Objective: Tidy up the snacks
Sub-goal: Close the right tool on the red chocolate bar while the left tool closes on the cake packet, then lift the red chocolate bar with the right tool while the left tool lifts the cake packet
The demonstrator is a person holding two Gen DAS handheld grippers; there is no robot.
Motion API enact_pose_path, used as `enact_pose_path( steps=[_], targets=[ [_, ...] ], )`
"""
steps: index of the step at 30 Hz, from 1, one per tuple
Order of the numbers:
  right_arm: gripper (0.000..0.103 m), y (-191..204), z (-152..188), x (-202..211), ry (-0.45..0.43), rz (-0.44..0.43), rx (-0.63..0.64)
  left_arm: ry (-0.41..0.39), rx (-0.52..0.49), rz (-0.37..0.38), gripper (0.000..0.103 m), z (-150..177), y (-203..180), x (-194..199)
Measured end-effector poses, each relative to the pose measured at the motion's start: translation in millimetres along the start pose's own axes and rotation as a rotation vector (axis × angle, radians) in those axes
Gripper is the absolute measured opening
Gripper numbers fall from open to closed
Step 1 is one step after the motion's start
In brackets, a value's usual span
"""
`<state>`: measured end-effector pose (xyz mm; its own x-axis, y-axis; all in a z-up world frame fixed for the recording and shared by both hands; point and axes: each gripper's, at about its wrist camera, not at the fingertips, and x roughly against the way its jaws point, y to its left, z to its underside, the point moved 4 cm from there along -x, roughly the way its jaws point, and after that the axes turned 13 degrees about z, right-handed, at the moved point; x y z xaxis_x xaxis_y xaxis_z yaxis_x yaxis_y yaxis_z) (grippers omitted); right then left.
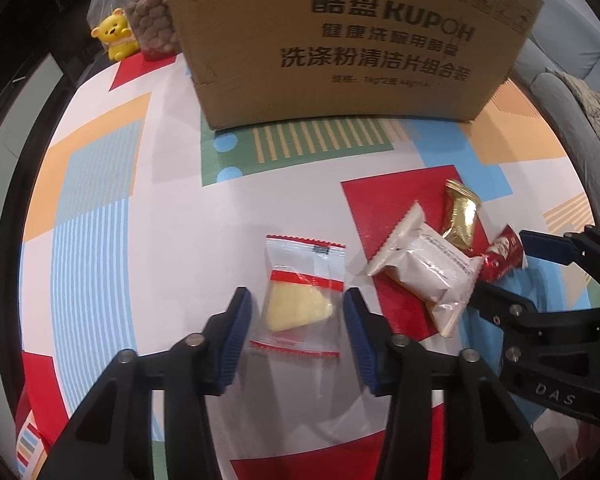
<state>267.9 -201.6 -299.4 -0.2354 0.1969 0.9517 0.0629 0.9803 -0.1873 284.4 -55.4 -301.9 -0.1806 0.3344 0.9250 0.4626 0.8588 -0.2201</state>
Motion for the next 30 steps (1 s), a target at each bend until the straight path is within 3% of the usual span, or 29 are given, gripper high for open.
enact_pose_path(
  steps=[2, 9, 19, 30],
  targets=[
    [0.058, 4, -2, 2, -0.008, 0.006, -0.001, 0.002, -0.006, 0.0, 0.039, 1, -4, 1],
    [0.051, -2, 2, 10, -0.023, 0.0, -0.003, 0.005, -0.008, -0.004, 0.035, 4, -7, 3],
    [0.05, -9, 8, 10, -0.033, -0.003, -0.033, -0.004, 0.003, -0.021, 0.034, 7, -9, 12],
    [0.05, -16, 13, 40, -0.079, -0.007, -0.055, -0.041, -0.002, -0.037, 0.034, 8, -18, 40]
  ],
)
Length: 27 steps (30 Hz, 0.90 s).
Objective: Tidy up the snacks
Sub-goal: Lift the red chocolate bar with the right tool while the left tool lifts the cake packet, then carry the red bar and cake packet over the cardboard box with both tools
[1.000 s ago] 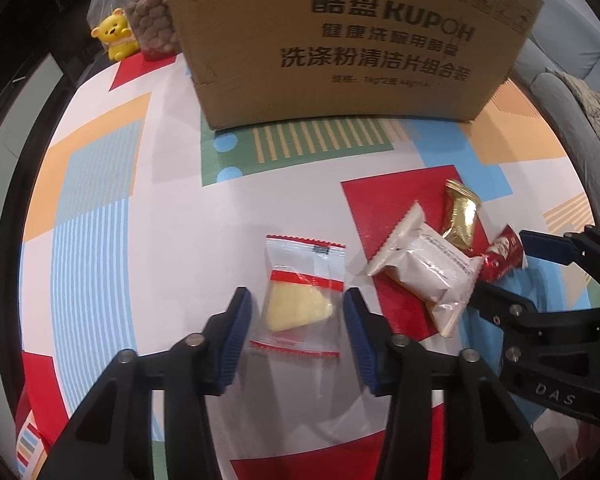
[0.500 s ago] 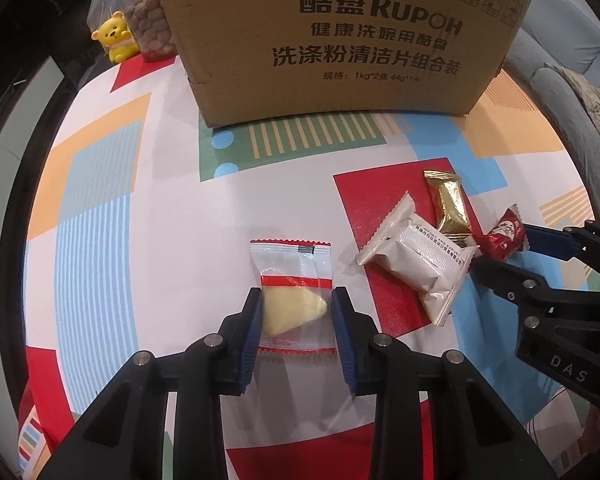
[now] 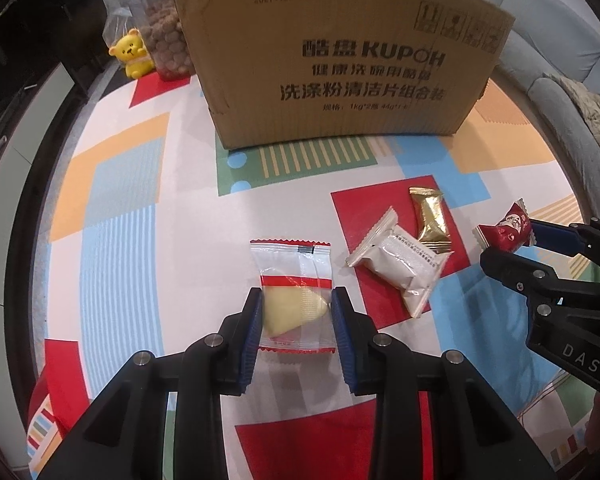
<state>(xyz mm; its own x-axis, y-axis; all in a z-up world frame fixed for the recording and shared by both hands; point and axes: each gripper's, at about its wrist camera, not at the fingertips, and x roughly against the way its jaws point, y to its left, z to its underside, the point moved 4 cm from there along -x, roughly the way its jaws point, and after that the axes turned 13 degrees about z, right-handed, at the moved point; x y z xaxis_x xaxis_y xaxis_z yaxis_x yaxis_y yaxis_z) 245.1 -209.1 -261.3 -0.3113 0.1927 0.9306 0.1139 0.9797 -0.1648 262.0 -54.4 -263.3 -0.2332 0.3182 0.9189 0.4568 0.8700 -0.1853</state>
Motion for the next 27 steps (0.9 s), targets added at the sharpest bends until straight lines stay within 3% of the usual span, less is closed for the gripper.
enact_pose_path(
  steps=[27],
  targets=[
    [0.05, -14, -4, 63, -0.083, -0.012, -0.048, -0.08, -0.001, -0.029, 0.034, -8, -20, 62]
  ],
)
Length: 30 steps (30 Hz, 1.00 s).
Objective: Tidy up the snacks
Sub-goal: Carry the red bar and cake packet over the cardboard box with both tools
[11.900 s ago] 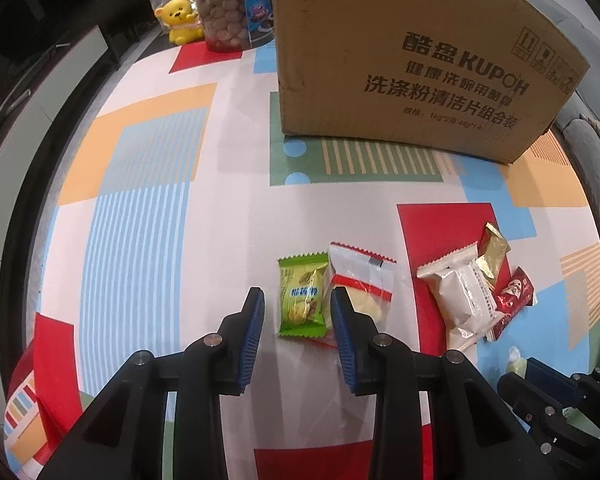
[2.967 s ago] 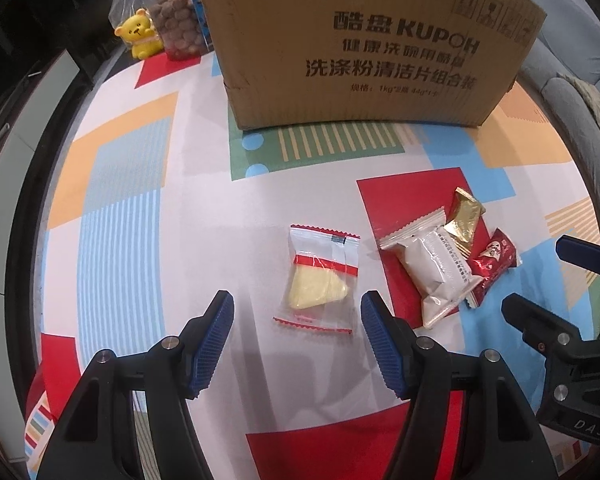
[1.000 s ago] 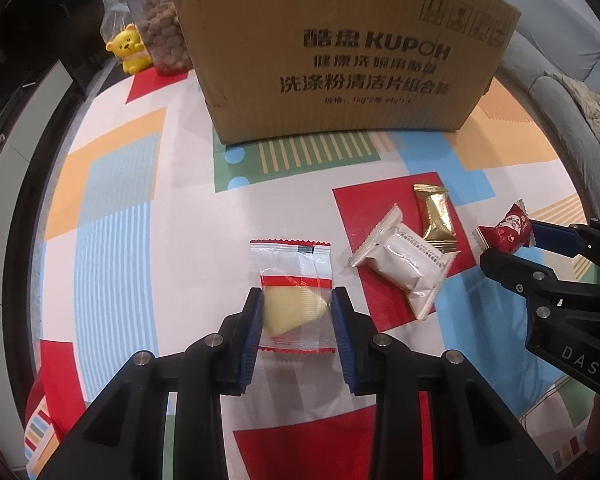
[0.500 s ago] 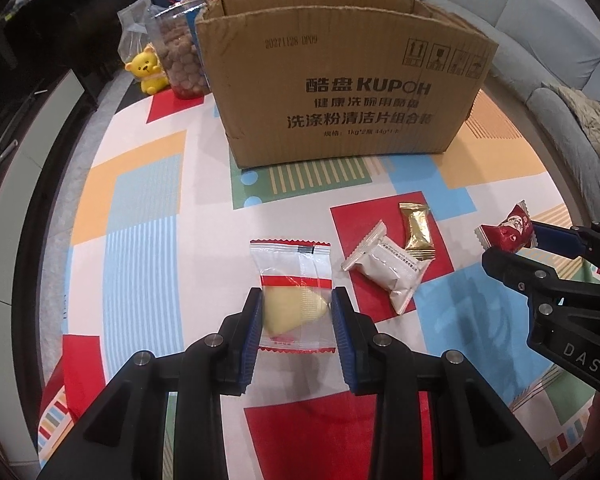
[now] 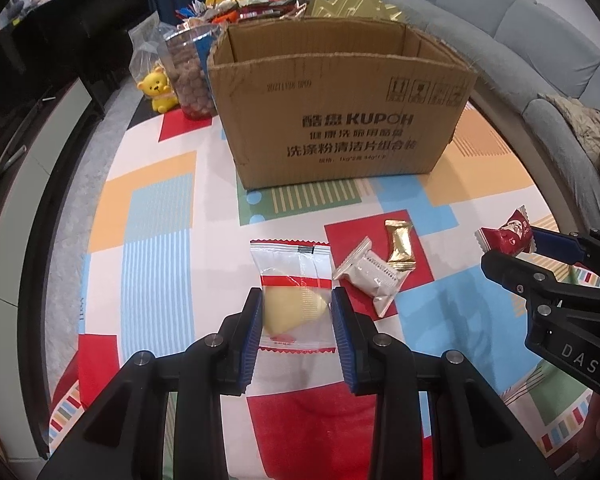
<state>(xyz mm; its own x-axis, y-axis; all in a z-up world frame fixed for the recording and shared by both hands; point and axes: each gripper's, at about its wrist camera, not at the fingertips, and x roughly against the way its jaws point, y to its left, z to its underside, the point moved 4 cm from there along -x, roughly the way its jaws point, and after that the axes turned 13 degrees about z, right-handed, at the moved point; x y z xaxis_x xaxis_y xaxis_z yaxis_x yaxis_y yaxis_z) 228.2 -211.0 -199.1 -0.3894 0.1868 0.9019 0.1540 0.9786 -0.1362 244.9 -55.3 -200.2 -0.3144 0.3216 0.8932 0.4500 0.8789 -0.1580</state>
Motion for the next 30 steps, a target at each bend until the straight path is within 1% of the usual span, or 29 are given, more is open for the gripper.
enact_pose_path(
  steps=[11, 19, 30],
  targets=[
    [0.05, -6, -10, 25, -0.038, -0.003, -0.012, -0.038, 0.002, -0.012, 0.034, -16, -3, 22],
    [0.05, -11, -26, 44, -0.079, -0.013, -0.019, -0.067, 0.004, -0.016, 0.034, -31, -7, 38],
    [0.05, -20, -47, 64, -0.121, -0.02, -0.03, -0.1, 0.003, -0.008, 0.034, -51, -13, 50]
  ],
)
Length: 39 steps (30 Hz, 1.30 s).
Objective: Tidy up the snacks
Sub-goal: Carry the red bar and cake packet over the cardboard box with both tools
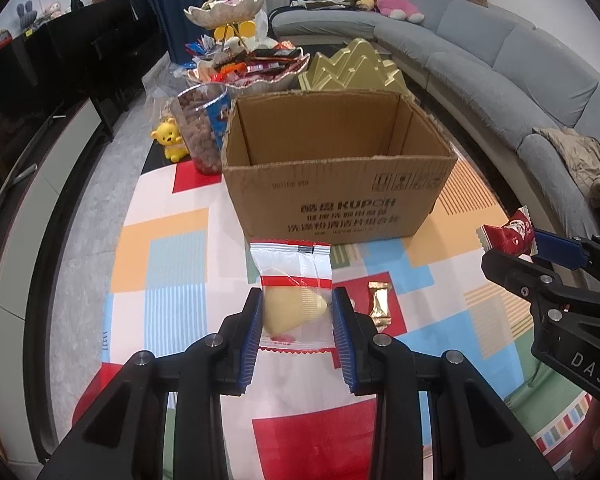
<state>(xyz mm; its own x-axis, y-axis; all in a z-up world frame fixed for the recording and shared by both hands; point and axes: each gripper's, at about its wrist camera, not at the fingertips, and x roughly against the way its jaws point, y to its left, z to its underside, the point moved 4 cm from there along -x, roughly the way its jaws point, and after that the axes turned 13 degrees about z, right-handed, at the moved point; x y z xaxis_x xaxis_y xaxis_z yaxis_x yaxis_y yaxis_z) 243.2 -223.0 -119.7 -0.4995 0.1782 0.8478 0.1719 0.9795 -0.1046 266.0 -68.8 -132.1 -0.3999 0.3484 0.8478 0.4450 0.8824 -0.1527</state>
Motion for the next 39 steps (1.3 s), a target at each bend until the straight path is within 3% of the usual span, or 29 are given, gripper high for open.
enact_pose_path(
  steps=[39],
  targets=[
    [0.05, -5, -84, 8, -0.138, -0.007, 0.004, -0.12, -0.03, -0.006, 0.034, -91, 8, 2]
  ],
)
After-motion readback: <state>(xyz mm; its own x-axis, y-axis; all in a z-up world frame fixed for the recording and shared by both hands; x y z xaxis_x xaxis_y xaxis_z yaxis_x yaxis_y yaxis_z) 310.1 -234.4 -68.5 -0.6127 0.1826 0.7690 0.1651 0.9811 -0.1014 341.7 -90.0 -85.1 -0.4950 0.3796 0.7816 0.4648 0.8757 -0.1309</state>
